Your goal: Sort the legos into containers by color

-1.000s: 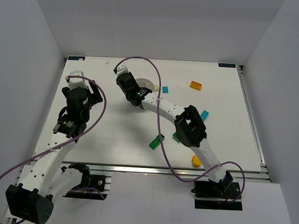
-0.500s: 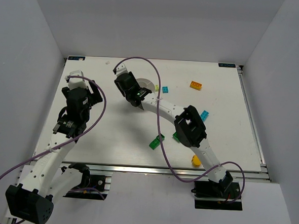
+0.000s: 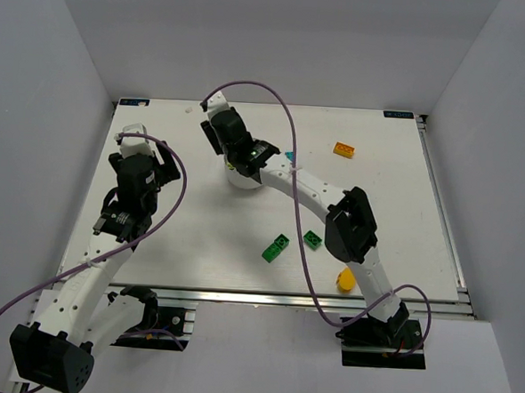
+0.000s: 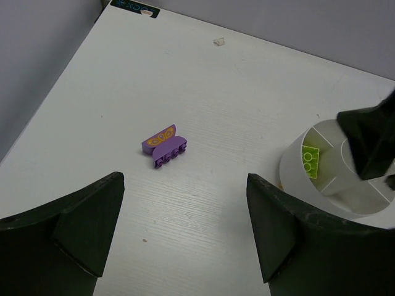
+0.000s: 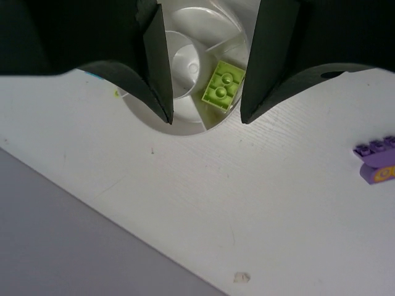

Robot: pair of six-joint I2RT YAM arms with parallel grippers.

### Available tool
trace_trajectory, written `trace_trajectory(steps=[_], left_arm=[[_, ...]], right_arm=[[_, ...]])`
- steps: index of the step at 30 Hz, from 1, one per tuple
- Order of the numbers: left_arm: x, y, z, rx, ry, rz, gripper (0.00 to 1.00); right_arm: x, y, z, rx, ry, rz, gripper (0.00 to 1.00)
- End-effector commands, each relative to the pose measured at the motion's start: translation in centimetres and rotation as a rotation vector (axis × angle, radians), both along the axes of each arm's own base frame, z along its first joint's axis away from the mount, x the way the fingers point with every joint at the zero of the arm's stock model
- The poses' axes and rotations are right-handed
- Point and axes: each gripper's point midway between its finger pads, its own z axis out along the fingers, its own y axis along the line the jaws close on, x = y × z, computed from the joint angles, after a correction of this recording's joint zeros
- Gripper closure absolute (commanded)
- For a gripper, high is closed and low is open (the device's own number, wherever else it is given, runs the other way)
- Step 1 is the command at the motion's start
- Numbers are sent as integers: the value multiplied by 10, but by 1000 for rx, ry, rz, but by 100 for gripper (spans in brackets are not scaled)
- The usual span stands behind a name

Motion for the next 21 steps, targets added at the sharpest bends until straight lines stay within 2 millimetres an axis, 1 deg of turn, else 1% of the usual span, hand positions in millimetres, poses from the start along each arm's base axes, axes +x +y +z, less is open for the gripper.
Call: trace_trajectory(steps=[1,2,3,4,5,6,7,8,9,10,11,12,13,14,15,16,17,18,19,20,21], left_arm=[[-1,0,6,-13,-31,-4,11],[-1,-1,5,-12,-31,-7,11],[-1,-3,6,-12,-35,-20,12],[0,-5,4,-13,-34,-29,14],[0,-6,6,-14,-39,-40,23],[1,-9,5,-12,-40,-57,29],[2,-14,5,-15,-38,-83,36],[3,-20,6,-13,-45,-122,53],[3,-20,6,-11,-49,-123,60],[3,-26,5,-18,-52,-156,65],[2,-29,4,-17,-54,-179,67],[3,-32,7,-5,-68,-204,66],[2,-44,6,-8,-67,-264,63],[2,-47,2,-9,-64,-282,57],[3,-49,3,-11,-71,-295,34],[3,-53,1,-15,-65,-312,27],[4,-54,0,-17,-60,-317,22],[5,-55,-4,-19,-42,-321,19],[4,-56,-7,-22,-30,-324,18],[4,-58,-8,-26,-20,-334,18],[3,-59,-12,-26,-3,-340,17]], right_arm=[[7,-21,89,124,-109,-28,47],[10,-29,87,125,-78,-18,51],[18,-42,88,136,-56,-27,63],[26,-62,99,161,-43,-39,68],[23,-70,93,174,8,-30,73],[18,-70,76,168,71,41,78],[34,-105,81,204,90,6,79],[31,-118,63,220,162,66,79],[24,-113,47,214,204,109,76],[30,-135,47,242,229,122,71],[20,-130,38,266,279,209,63],[19,-140,24,242,302,269,39],[17,-146,18,247,323,310,24],[12,-144,13,261,349,367,14],[15,-152,8,250,349,375,11],[20,-153,-1,243,367,380,11],[32,-167,-6,243,372,342,11],[37,-168,-12,238,385,323,14],[49,-170,-23,231,423,289,20],[60,-179,-31,216,435,239,24],[63,-177,-38,206,451,229,31]])
